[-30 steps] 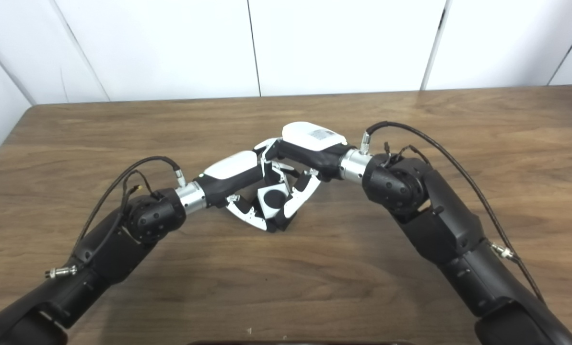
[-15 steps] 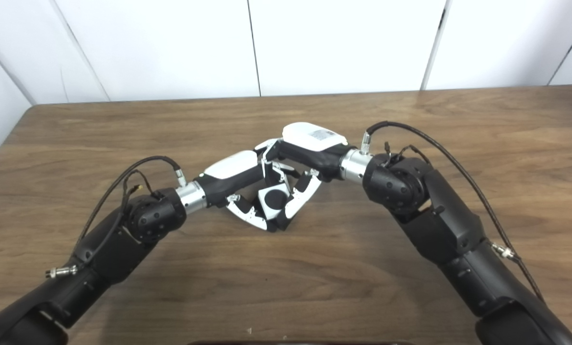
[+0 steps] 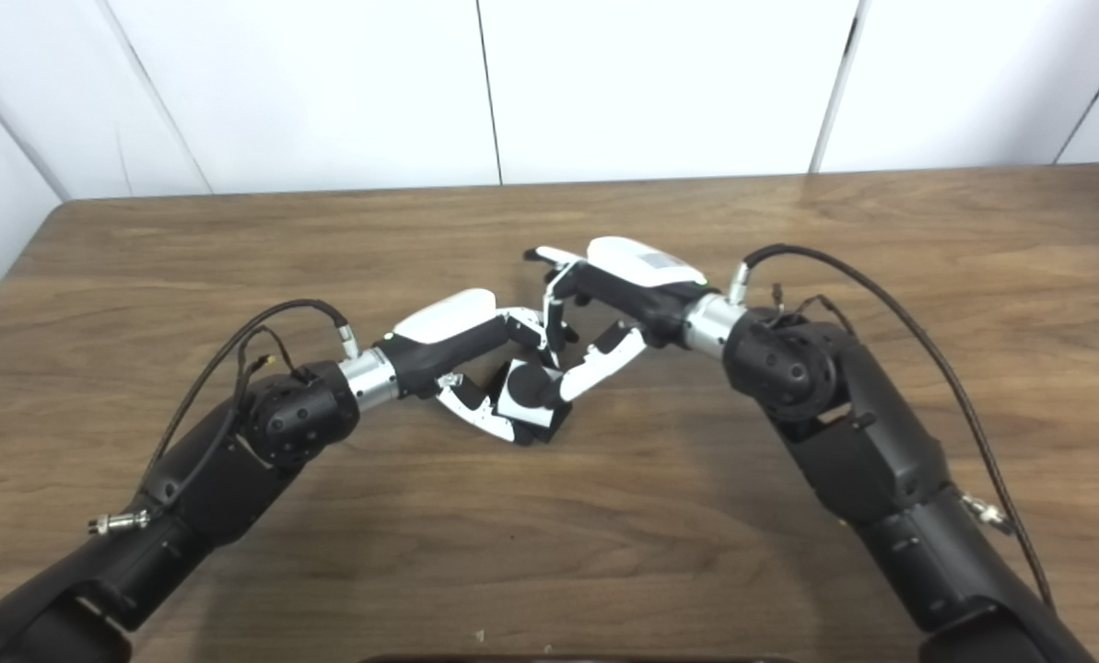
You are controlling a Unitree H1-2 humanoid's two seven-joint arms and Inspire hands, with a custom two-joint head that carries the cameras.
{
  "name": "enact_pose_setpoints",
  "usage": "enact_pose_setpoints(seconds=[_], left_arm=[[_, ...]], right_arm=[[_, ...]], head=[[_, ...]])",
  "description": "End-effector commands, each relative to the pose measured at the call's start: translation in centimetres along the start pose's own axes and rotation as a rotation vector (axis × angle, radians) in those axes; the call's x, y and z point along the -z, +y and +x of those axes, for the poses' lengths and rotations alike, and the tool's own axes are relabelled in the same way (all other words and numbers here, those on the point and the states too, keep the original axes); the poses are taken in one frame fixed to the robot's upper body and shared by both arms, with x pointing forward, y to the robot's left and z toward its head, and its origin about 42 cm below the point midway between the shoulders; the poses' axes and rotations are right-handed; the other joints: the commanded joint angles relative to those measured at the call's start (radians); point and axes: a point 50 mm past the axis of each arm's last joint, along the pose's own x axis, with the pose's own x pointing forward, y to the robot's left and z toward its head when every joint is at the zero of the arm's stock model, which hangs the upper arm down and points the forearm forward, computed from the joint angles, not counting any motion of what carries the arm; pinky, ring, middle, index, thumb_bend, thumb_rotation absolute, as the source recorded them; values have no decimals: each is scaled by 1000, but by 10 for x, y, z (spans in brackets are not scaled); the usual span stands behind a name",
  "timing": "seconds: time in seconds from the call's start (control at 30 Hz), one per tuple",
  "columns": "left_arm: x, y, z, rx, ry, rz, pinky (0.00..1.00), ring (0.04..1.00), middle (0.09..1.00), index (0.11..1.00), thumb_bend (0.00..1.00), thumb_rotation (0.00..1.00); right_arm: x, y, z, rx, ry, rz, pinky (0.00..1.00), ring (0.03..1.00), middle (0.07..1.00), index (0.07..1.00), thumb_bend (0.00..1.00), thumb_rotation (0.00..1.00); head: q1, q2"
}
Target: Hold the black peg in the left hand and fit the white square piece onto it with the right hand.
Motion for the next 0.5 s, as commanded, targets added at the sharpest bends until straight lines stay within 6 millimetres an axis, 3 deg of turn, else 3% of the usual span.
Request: enact_pose_setpoints(seconds=[0.0,0.37,0.47], left_arm=[[16,-69,-12,303,140,-44,811,886,862,489,522,73],[15,-71,-12,310,144,-44,801,879,860,489,522,74],[15,-71,-13,311,149,-44,803,877,861,489,522,74]], right_arm=[[-11,-31,-1,64,-30,-30,779,941,1000,1000,1000,524],[-7,-31,-5,16,4,-27,798,965,1000,1000,1000,488],[-5,-32,-6,29,0,-24,784,953,1000,1000,1000,527]], head=[[0,1],[3,4],[2,0]])
